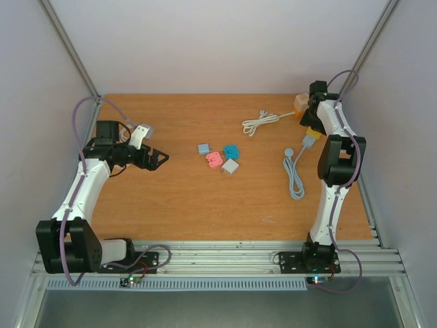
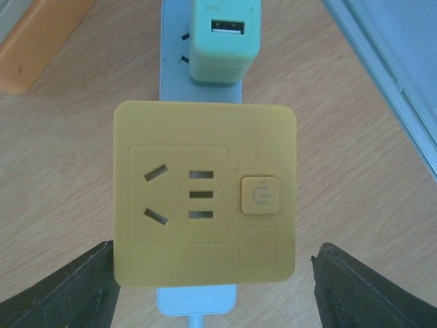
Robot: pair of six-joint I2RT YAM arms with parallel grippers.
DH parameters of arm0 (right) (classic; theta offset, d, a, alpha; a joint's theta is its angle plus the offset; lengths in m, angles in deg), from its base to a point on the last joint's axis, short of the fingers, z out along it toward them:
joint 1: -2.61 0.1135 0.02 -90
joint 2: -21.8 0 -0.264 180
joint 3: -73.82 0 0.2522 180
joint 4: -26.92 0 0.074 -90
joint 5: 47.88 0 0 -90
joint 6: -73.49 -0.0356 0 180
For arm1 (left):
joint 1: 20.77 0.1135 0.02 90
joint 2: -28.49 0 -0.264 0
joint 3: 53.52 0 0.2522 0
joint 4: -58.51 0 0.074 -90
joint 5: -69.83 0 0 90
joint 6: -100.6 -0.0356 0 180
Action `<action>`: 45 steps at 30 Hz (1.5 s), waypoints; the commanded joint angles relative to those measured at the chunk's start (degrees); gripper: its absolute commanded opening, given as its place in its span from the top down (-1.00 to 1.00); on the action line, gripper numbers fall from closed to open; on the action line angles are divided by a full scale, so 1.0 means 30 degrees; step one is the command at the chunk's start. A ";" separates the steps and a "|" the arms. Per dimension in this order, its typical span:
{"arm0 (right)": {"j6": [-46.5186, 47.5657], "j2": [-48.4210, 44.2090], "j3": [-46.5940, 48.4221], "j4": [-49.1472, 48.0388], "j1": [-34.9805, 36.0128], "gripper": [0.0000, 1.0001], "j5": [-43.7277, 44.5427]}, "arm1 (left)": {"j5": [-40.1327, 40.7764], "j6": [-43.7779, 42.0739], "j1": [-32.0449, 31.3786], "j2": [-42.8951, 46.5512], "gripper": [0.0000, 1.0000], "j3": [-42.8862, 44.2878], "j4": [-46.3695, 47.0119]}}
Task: Pull the plug off the socket
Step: Pick up the socket from the center of the board.
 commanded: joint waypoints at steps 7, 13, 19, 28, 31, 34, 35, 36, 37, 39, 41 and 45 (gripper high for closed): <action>-0.0331 0.1178 0.1526 0.0635 -0.0381 -0.67 -0.0173 | -0.0527 -0.0274 -0.0120 0.0153 -0.99 -0.0282 0.0909; -0.0331 0.1423 0.1850 0.0922 -0.0381 -0.46 -0.0109 | -0.0622 -0.0285 -0.0106 0.0081 -0.99 -0.0311 0.0930; -0.0331 0.0157 0.0344 0.0392 -0.0380 -0.03 0.0389 | -0.0723 -0.0263 -0.0105 -0.0047 -0.99 -0.0253 0.0924; 0.0382 -0.5057 -0.4496 -0.1923 -0.0381 0.32 0.0435 | -0.0775 -0.0096 -0.0106 -0.0098 -0.99 -0.0166 0.0946; 0.0841 -0.7018 -0.5961 -0.2660 -0.0381 0.39 0.0236 | -0.0889 -0.0012 -0.0122 -0.0096 -0.99 -0.0150 0.1051; 0.1574 -0.9175 -0.7461 -0.3586 -0.0355 0.50 -0.0722 | -0.1116 0.0240 -0.0120 -0.0286 -0.99 -0.0016 0.1119; 0.1840 -0.9863 -0.7884 -0.3838 -0.0312 0.51 -0.1178 | -0.1193 0.0307 -0.0123 -0.0403 -0.99 0.0095 0.1151; 0.2115 -1.0458 -0.8267 -0.4097 -0.0259 0.52 -0.1638 | -0.1268 0.0441 -0.0123 -0.0531 -0.99 0.0219 0.1213; 0.2498 -1.1104 -0.8666 -0.4440 -0.0135 0.54 -0.2091 | -0.1402 0.0599 -0.0112 -0.0683 -0.99 0.0388 0.1236; 0.3318 -1.2331 -0.9757 -0.5311 0.0205 0.60 -0.3385 | -0.1670 0.0834 -0.0111 -0.0932 -0.99 0.0800 0.1286; 0.4219 -1.3572 -1.0868 -0.6444 0.0741 0.62 -0.4494 | -0.1887 0.1045 -0.0099 -0.1227 -0.99 0.1216 0.1323; 0.6544 -1.5445 -1.2295 -0.7870 0.2843 0.63 -0.5621 | -0.2484 0.1639 -0.0123 -0.1857 -0.99 0.2117 0.1348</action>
